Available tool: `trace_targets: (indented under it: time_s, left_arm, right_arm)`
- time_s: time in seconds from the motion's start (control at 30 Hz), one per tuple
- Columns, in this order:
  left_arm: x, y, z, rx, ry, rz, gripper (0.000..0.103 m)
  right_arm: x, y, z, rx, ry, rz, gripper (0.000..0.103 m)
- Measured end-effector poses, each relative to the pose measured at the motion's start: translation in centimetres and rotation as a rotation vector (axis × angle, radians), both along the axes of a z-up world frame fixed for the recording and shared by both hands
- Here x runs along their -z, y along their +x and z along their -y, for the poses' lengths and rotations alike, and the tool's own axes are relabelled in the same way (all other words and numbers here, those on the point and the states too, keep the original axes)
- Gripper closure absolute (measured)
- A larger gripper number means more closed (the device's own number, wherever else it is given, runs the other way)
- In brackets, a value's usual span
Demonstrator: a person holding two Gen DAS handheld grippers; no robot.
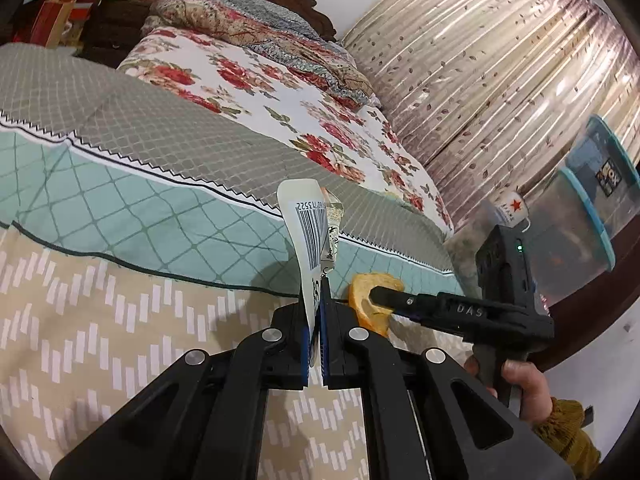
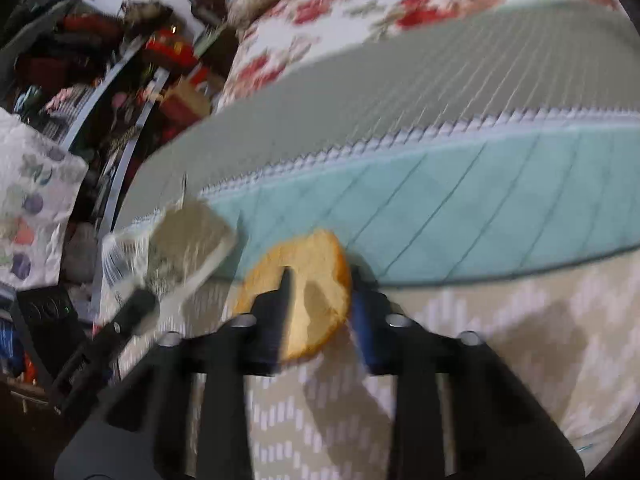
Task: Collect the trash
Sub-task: 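Grasp the white receipt with the left tool while the right tool grasps the orange chip, then carry the receipt and chip to the wastebasket and open both tools to drop them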
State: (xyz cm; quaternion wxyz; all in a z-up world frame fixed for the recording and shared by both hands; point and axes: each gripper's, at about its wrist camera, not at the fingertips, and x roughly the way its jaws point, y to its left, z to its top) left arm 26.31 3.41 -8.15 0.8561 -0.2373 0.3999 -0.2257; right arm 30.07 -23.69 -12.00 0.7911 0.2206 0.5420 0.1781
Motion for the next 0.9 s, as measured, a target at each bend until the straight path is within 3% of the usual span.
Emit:
trace_targets:
  time_s: [0.07,0.23,0.4,0.53,0.8,0.9]
  left_arm:
    - [-0.1,-0.1,0.4,0.002,0.025,0.011,0.100]
    - [-0.5,-0.6,1.9,0.033,0.097,0.059,0.100]
    - [-1.3,-2.0,4.2,0.087,0.180,0.131,0.100]
    - [-2.1,-3.0,6.4,0.140,0.183,0.129,0.100]
    - [-6.8,-5.5,17.1,0.343,0.256,0.206,0.100]
    - [-7.8,-6.3,23.8,0.462,0.258,0.207,0.100]
  right_arm:
    - [-0.3,-0.5,0.1,-0.010,0.025,0.011,0.093]
    - [-2.5,-3.1,1.7,0.007,0.027,0.083,0.093]
    - [-4.2,-7.9,6.5,0.082,0.055,0.153,0.093]
    - [-4.1,-11.3,11.2,0.157,0.090,0.179,0.093]
    - [-3.9,-17.2,21.1,0.336,0.156,0.255,0.093]
    - [-3.9,-20.4,25.5,0.423,0.169,0.294,0.093]
